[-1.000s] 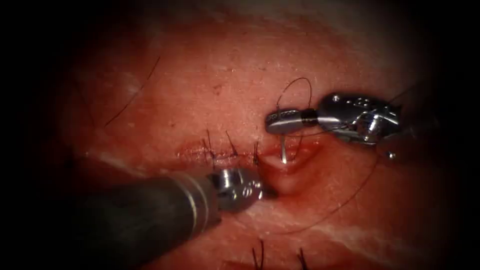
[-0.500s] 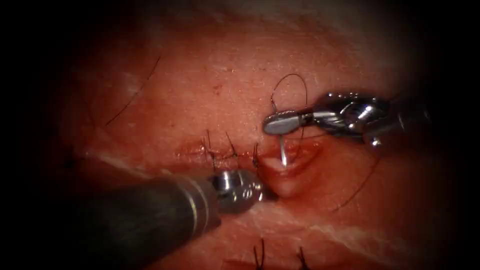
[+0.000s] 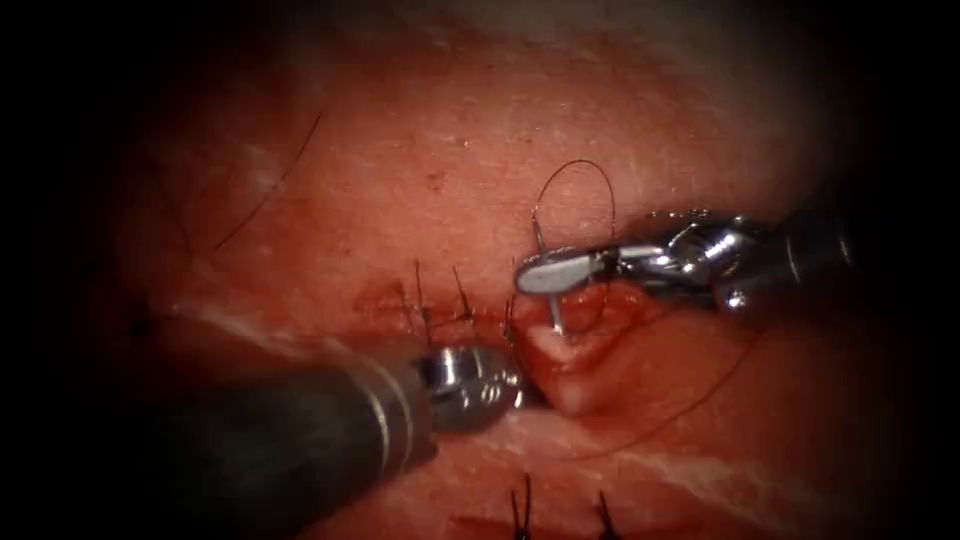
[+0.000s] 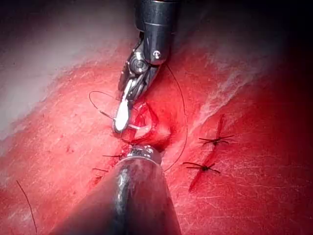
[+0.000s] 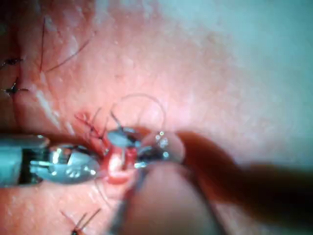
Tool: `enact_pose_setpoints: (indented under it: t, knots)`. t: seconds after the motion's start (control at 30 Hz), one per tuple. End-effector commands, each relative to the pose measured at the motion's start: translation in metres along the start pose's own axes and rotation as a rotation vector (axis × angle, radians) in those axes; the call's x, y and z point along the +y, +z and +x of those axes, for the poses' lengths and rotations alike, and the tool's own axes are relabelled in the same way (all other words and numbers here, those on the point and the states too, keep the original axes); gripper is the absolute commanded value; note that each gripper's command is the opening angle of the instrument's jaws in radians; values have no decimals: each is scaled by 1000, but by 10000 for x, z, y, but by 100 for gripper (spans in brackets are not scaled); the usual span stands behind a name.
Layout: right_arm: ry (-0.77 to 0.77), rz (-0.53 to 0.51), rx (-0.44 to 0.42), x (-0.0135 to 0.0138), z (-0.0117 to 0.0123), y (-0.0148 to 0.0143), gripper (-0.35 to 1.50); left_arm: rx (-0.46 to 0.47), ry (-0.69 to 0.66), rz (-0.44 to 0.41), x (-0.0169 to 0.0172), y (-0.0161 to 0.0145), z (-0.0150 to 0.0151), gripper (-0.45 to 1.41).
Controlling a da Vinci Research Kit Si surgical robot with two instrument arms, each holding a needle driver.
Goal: Wound Closure
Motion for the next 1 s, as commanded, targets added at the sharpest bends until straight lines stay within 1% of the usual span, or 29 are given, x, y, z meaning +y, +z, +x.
enact_pose_setpoints:
  t: [0.03, 0.33, 0.4, 0.5, 0.6, 0.63, 0.67, 0.77, 0.83, 0.9, 0.93, 1.0]
  knots:
    - [17, 2, -5, 1, -13, 7, -35, 1, -1, -3, 3, 10, -1, -45]
    - [87, 4, -22, -6, -32, 8, -35, 0, -1, -1, 2, 6, -1, -45]
    - [98, -1, -17, -7, -34, 8, -35, 0, -1, -1, 2, 6, -1, -45]
    - [112, -28, 18, -9, -26, 4, -35, 0, -1, -1, 2, 6, 0, -45]
    - [87, -19, 77, -9, -12, -2, -35, 0, -2, -3, 4, 2, 1, -45]
    - [90, -18, 85, -8, -9, -4, -23, 1, -3, -4, 5, -1, 3, -45]
    - [64, -18, 92, -6, -4, -7, -6, 1, -4, -6, 6, -3, 5, -45]
    - [-35, -29, 128, 2, 7, -13, 69, 3, -7, -10, 10, -10, 10, -45]
    - [-91, -37, 161, 7, 12, -19, 86, 6, -13, -12, 14, -15, 13, -43]
    - [-151, -49, 175, 13, 15, -27, 104, 15, 7, -10, 20, -18, 13, -38]
    - [-207, -63, 178, 19, 18, -35, 118, 27, 26, -6, 25, -21, 12, -33]
    - [-229, -64, 183, 21, 20, -39, 121, 43, 39, 1, 27, -22, 11, -30]
